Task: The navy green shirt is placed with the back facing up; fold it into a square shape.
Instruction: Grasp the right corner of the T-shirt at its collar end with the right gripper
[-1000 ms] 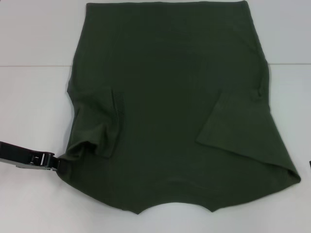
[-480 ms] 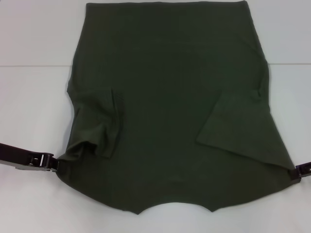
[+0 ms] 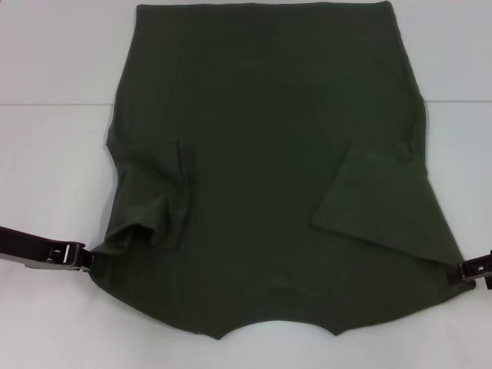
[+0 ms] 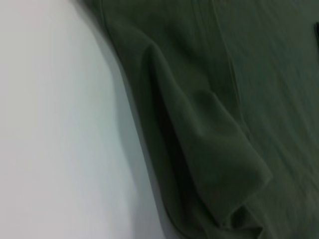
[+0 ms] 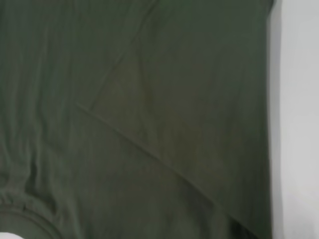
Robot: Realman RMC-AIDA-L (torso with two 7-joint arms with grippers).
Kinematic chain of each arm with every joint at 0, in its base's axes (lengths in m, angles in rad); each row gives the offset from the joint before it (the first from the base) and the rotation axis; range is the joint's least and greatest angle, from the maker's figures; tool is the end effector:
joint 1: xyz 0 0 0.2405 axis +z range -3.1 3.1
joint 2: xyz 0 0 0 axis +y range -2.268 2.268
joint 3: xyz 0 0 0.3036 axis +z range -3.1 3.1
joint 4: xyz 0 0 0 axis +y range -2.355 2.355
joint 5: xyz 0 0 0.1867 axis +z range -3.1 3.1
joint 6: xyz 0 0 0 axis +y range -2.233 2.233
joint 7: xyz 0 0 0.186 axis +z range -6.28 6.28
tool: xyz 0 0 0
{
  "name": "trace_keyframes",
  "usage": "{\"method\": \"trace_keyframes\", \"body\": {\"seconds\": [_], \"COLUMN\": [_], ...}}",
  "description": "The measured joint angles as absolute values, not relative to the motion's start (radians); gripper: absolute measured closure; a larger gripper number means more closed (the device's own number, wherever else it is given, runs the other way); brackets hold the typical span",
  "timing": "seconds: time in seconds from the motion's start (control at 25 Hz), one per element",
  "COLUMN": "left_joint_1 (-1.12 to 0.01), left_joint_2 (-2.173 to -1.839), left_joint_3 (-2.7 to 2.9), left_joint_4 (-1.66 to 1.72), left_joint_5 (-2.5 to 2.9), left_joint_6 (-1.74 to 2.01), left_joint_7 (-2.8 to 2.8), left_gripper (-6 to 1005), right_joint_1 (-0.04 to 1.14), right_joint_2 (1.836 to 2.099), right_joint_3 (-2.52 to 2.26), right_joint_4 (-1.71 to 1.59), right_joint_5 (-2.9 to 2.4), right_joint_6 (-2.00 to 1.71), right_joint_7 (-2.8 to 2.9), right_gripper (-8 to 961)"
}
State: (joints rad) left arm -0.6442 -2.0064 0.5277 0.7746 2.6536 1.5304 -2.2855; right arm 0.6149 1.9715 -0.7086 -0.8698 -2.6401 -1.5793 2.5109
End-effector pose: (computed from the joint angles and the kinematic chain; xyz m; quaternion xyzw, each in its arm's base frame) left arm -0.3437 0.3640 -0.0199 -0.7968 -0.5868 -0.0103 0.1438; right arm 0.3493 0.3587 -0.0013 -0.7620 0.6268 -0.0465 0.1557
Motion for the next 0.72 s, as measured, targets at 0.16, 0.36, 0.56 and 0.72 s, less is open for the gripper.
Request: {"method": "trace_keyframes", "body": {"seconds": [0.16,0.36,0.56,0.72], "left_joint_1": [-0.644,-0.644,-0.644,-0.643], "left_joint_2": [-2.007,-2.008,-2.008,-2.01], "left_joint_3": [0.528,0.528,0.528,0.528], "left_joint_4": [0.775,0.775,0.775,0.775], "left_joint_5": [2.654,2.654,2.653,2.654], "left_joint_6": [1.529,1.529,1.527,1.524], "left_joint_7": [-2.286,-2.286,-2.286,-2.286], "left_gripper": [979,979,979,979], "right_joint_1": [0.618,0.62,0.623,0.633], "right_joint_2": [1.972,1.975,1.977,1.977], "right_joint_3": [-0.709,-0.714,-0.726,-0.728], "right_joint_4": [-0.863,-0.858,-0.847,-0.819], "right_joint_5": [-2.64,-2.64,-2.64,-2.64], "right_joint_6": [-1.575,-1.564,-1.548,-1.534], "right_joint_7": [2.51,2.509,2.51,2.509], "right_gripper": [28,29,29,28]}}
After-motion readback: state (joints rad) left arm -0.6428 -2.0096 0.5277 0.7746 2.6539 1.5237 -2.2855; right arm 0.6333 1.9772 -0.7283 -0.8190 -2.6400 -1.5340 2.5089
